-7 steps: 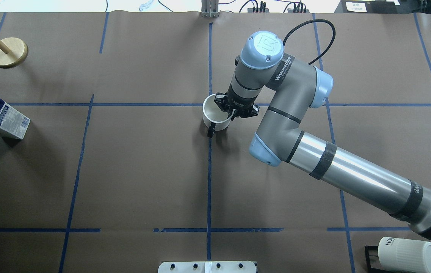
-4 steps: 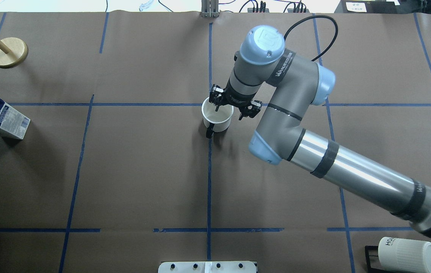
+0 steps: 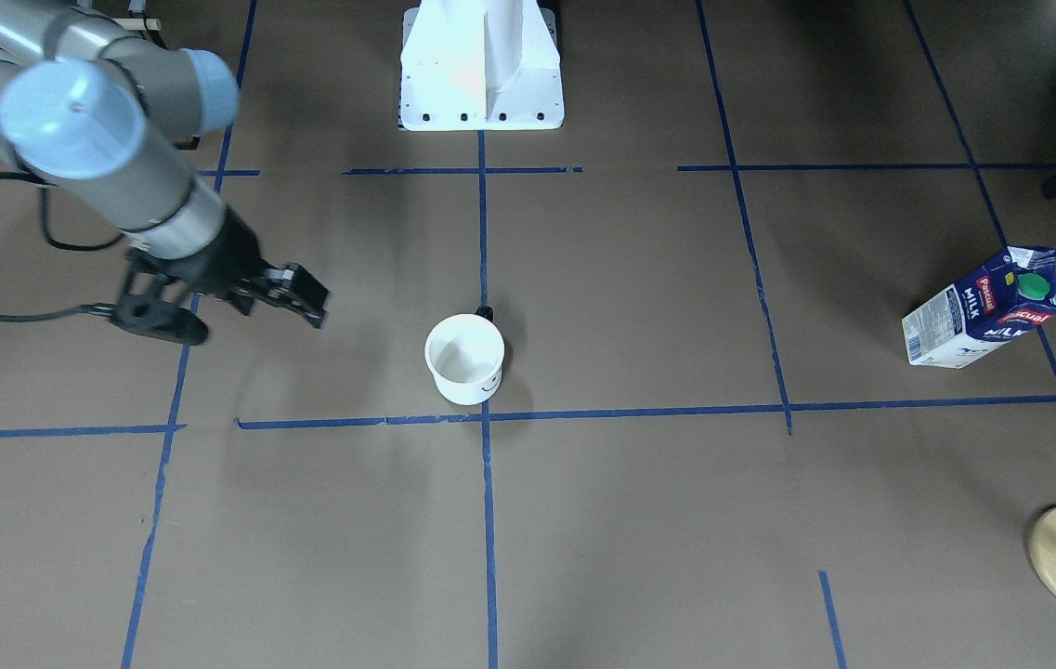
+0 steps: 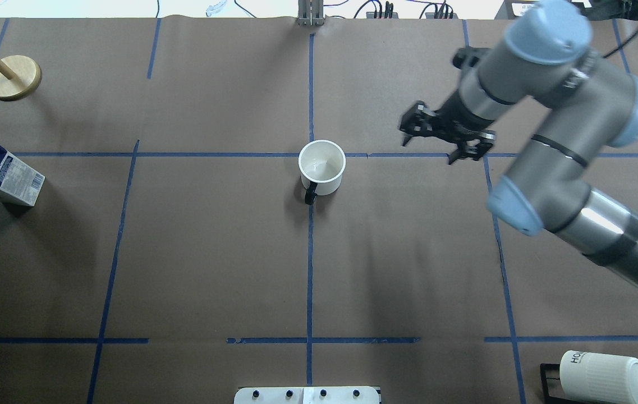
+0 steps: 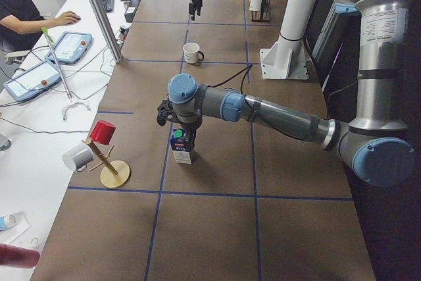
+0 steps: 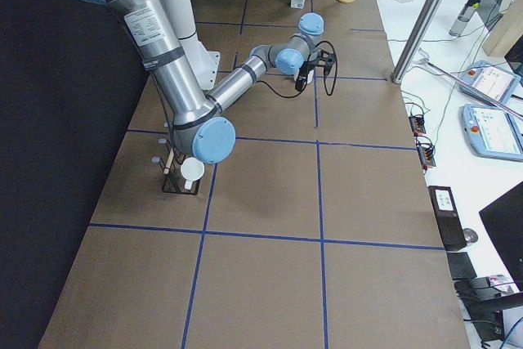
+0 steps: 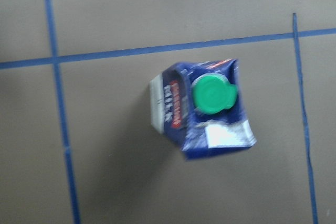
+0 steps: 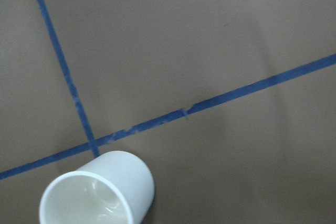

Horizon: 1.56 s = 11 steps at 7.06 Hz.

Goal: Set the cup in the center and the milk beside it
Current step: 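Open the right gripper and withdraw it from the mug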

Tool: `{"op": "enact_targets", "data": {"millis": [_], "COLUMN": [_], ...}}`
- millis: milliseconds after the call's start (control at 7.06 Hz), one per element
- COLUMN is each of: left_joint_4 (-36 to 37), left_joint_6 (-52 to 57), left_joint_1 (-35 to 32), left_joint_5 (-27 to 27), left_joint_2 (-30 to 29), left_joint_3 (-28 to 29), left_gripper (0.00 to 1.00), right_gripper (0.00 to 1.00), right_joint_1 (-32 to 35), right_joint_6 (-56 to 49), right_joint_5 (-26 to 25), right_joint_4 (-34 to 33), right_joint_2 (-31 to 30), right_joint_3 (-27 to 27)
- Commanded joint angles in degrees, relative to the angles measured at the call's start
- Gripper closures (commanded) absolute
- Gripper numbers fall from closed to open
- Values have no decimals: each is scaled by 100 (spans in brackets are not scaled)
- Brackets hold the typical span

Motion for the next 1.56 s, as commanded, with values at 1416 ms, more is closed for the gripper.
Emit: {"op": "enact_targets", "data": {"millis": [1416], "left_joint_4": [-96], "left_joint_6": [-526], "left_joint_1": [1000], "left_joint_5": [816], "left_joint_2": [-1042], "left_joint_3": [1223], "left_gripper": [13], "right_gripper": [0], "right_joint_1": [-14], "right_joint_6": [-535], "right_joint_5": [-90], "right_joint_4": [35], "right_joint_2": [-759], "right_joint_3": [395]}}
